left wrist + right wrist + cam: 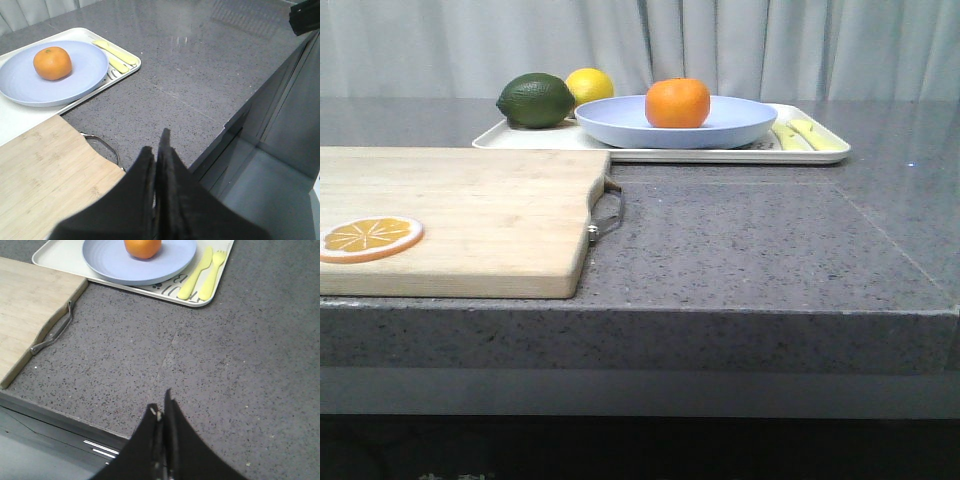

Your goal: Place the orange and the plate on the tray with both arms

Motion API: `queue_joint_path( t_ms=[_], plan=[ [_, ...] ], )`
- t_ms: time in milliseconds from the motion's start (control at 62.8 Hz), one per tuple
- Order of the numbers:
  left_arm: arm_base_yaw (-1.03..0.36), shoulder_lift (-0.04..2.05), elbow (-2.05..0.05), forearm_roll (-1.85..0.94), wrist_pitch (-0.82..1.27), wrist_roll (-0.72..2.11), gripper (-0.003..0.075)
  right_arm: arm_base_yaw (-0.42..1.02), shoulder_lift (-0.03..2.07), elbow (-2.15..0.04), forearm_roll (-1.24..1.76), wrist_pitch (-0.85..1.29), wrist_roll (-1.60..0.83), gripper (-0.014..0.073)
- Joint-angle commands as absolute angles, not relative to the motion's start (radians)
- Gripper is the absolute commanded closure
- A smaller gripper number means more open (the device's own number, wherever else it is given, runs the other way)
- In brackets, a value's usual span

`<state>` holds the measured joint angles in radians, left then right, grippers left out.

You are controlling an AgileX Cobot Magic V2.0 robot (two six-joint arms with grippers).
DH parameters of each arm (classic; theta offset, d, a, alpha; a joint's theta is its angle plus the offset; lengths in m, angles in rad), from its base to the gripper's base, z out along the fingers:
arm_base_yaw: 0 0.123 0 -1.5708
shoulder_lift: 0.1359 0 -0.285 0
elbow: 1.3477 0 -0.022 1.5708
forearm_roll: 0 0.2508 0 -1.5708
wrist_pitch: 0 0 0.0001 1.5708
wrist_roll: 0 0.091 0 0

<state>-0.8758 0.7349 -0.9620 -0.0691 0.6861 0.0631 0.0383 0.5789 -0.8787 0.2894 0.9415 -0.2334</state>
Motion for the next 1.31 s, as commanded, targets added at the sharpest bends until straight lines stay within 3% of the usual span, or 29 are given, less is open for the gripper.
queue_joint_path(
  t_ms=[0,191,335,574,749,892,1291],
  plan=[
    [-0.881,0.735,-0.987,-0.079,0.611,0.057,0.0738,0.035,0.581,-0.901,0.307,0.870,-0.244,0.0662],
    [-0.766,0.644,-0.901,-0.111,0.568,0.059,0.0738,0.035,0.581,-0.901,0.307,0.871,-0.244,0.0662],
    [-0.546,0.502,-0.763,-0.102,0.433,0.059,0.0738,0.035,0.581,-0.901,0.307,0.872,-0.244,0.0662],
    [-0.152,0.201,-0.364,-0.025,0.078,0.059,0.0738,0.035,0.581,-0.901,0.307,0.872,-0.244,0.0662],
    [0.033,0.039,-0.160,-0.099,0.014,0.059,0.0738,0.035,0.581,-0.901,0.307,0.872,-0.244,0.0662],
    [0.066,-0.022,-0.072,-0.186,0.014,0.059,0.0738,0.035,0.581,-0.901,0.307,0.872,-0.244,0.0662],
    [-0.083,-0.025,0.006,-0.188,0.000,0.059,0.0738,0.035,0.581,-0.901,0.307,0.873,-0.244,0.0662]
  ],
)
